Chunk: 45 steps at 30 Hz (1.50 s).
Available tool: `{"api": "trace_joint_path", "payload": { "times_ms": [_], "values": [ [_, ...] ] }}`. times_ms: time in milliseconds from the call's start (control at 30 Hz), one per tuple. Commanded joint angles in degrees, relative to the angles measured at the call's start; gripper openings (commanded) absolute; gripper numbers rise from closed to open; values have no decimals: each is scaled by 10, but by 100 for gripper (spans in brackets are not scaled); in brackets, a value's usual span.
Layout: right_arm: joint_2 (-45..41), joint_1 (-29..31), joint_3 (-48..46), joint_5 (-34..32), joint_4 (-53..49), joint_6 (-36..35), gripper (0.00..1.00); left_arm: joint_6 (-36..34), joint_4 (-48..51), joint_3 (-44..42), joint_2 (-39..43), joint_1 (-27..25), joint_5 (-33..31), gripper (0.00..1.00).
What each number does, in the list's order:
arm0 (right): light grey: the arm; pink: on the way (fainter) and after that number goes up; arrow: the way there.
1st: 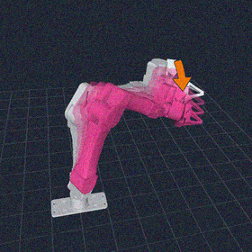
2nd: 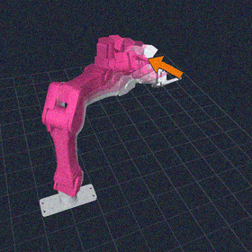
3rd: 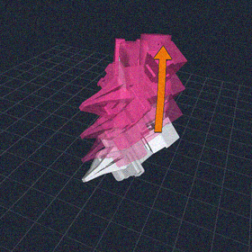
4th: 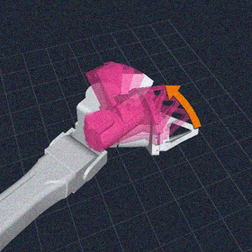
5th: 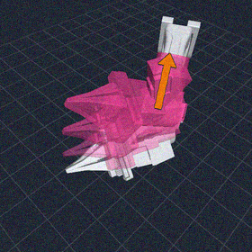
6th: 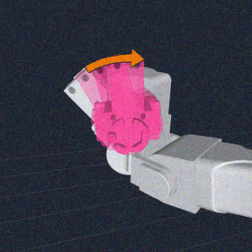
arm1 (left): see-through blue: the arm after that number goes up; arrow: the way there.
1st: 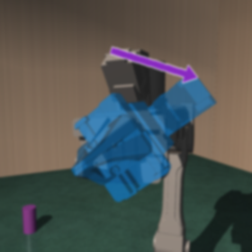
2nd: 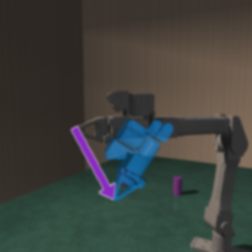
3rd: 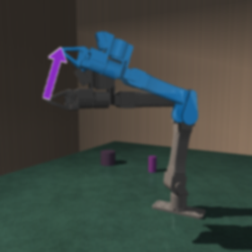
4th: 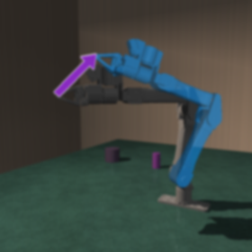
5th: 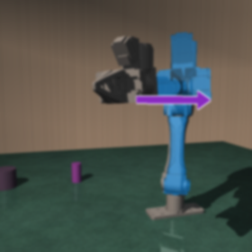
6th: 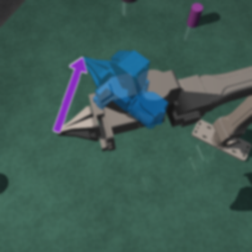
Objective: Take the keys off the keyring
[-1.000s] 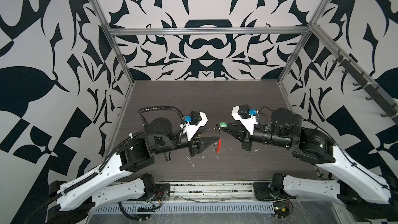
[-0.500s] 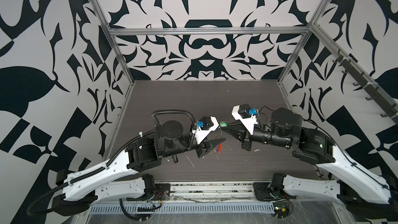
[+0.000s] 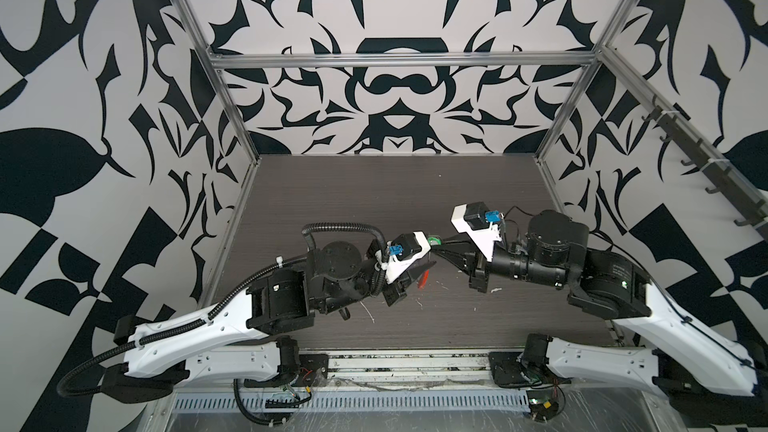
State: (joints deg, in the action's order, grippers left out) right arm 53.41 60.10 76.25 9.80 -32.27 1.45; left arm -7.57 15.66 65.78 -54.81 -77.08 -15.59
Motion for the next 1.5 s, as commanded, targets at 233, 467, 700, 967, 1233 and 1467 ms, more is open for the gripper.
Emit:
{"api": "trace_joint_path", "payload": {
  "times_ms": [233, 467, 700, 967, 1233, 1467],
  "values": [
    [-15, 3, -5, 4, 32, 8, 0, -15, -4, 17, 17, -2, -39, 31],
    [-15, 3, -7, 7, 32, 10, 0, -20, -8, 15, 25, -2, -35, 30],
    [-16, 3, -8, 7, 30, 12, 0, -28, -6, 15, 20, -2, -21, 33],
    [-16, 3, -5, 22, 16, 8, 0, -29, -2, 12, 16, -2, -6, 32],
    [-18, 3, -8, 34, 20, 13, 0, -30, -8, 12, 12, -2, -10, 21],
    [-22, 3, -7, 26, 19, 13, 0, -26, -8, 9, 15, -2, 0, 7]
  ]
}}
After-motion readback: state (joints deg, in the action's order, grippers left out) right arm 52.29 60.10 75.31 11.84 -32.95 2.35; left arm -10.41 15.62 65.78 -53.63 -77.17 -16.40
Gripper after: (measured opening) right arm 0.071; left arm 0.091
